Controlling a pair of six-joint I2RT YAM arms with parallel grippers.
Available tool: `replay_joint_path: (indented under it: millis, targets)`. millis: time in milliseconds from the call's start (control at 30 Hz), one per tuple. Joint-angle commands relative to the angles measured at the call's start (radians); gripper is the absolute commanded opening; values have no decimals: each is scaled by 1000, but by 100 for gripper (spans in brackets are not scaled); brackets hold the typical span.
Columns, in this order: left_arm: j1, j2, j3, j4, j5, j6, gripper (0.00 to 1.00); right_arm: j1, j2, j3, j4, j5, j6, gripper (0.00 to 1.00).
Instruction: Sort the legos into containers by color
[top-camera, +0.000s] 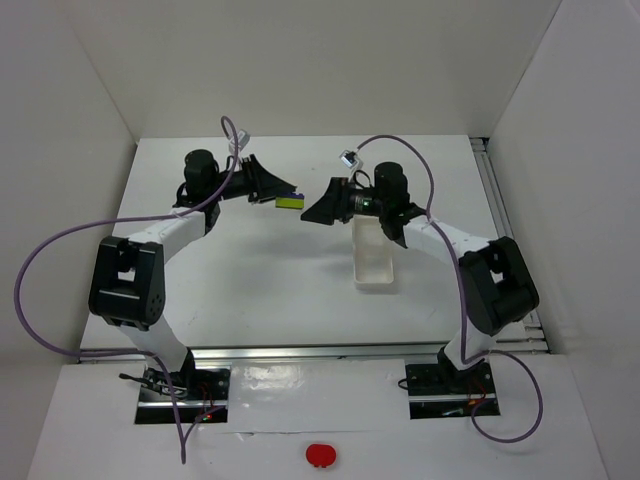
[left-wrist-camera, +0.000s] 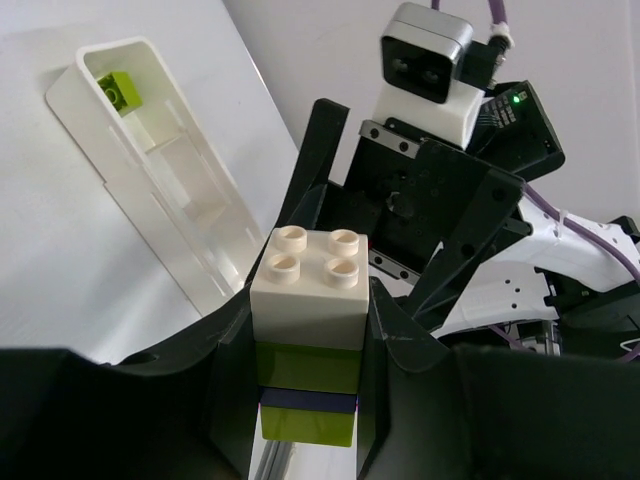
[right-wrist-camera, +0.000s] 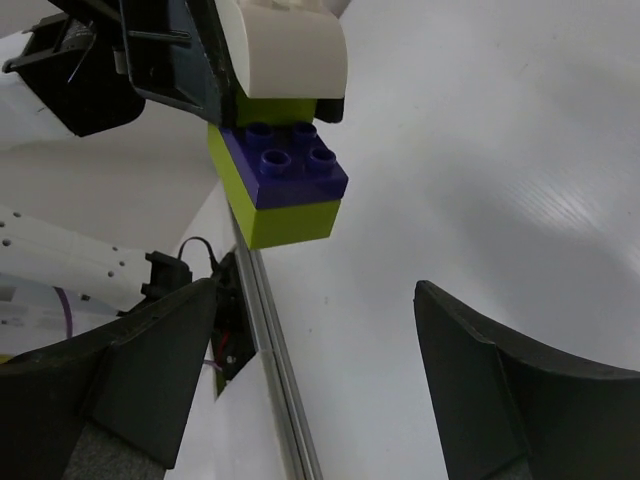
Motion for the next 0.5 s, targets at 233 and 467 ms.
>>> replay_joint_path:
  millis: [233,467]
  targets:
    - [-2,-48,3,59,11,-6,0,22,90,80,265,-33,164,74]
    - [-2,-57,-6,59,20,3,0,22,133,89,361,-51,230,60]
